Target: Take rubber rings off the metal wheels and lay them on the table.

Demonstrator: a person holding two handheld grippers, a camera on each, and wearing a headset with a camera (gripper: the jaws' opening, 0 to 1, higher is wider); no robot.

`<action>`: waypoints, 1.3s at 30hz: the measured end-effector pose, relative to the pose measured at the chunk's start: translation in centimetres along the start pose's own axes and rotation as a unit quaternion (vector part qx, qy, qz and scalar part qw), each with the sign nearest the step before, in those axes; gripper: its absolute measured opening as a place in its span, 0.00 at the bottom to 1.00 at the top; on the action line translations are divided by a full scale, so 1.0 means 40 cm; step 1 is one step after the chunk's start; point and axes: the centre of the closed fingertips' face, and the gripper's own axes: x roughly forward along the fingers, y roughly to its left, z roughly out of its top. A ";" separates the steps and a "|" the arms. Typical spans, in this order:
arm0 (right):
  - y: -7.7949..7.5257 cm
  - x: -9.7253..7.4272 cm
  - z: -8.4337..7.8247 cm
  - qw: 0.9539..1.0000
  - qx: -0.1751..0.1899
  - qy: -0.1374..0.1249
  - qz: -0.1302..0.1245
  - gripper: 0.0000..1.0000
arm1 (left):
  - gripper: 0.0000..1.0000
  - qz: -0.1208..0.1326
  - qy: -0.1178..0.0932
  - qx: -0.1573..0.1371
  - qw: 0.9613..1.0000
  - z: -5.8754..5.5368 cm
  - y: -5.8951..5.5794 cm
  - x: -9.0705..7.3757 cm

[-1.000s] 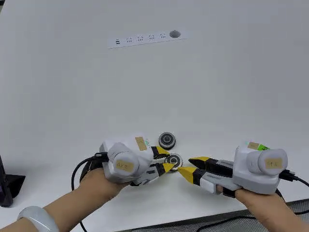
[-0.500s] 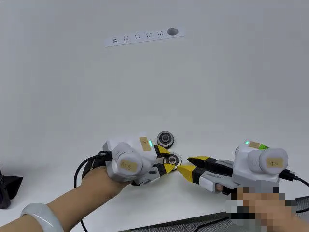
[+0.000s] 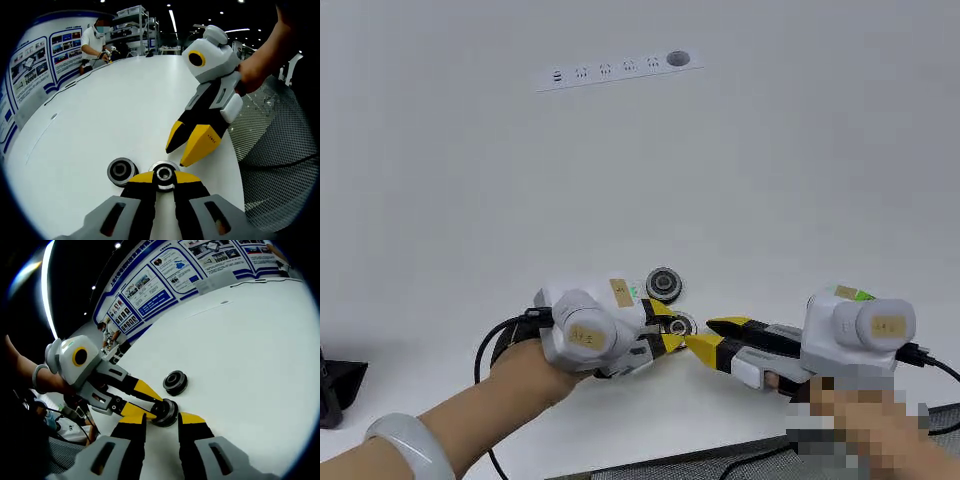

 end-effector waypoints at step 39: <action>-0.028 0.028 -0.028 0.984 0.174 0.025 -0.008 0.17 | 0.12 0.000 -0.001 0.009 1.000 0.001 0.003 0.006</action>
